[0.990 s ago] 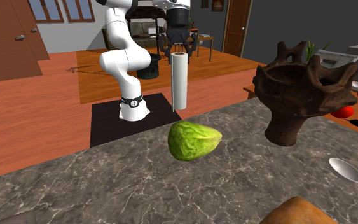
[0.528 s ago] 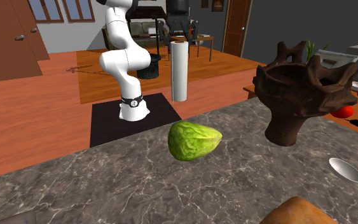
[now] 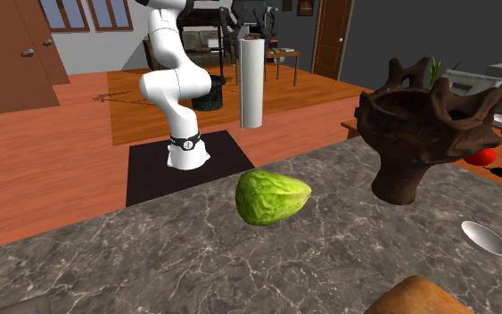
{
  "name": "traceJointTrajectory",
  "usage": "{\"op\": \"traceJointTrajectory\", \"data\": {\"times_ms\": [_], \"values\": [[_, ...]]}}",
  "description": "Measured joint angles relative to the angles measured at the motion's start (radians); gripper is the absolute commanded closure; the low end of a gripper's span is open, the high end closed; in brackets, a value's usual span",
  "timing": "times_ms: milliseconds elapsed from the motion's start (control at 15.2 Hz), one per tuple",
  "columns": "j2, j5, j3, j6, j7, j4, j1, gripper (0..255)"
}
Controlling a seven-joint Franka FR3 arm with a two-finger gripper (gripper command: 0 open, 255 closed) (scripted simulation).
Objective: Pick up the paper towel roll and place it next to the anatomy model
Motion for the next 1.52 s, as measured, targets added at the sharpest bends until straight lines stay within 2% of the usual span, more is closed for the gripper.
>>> {"op": "traceJointTrajectory", "data": {"times_ms": [660, 1254, 1518], "values": [[0.044, -0.019, -0.019, -0.107, -0.014, 0.149, -0.015, 255], [0.011, -0.093, -0.202, -0.075, -0.210, 0.082, -0.052, 255], [0.025, -0.132, -0.292, -0.061, -0.308, 0.085, -0.075, 255]]}}
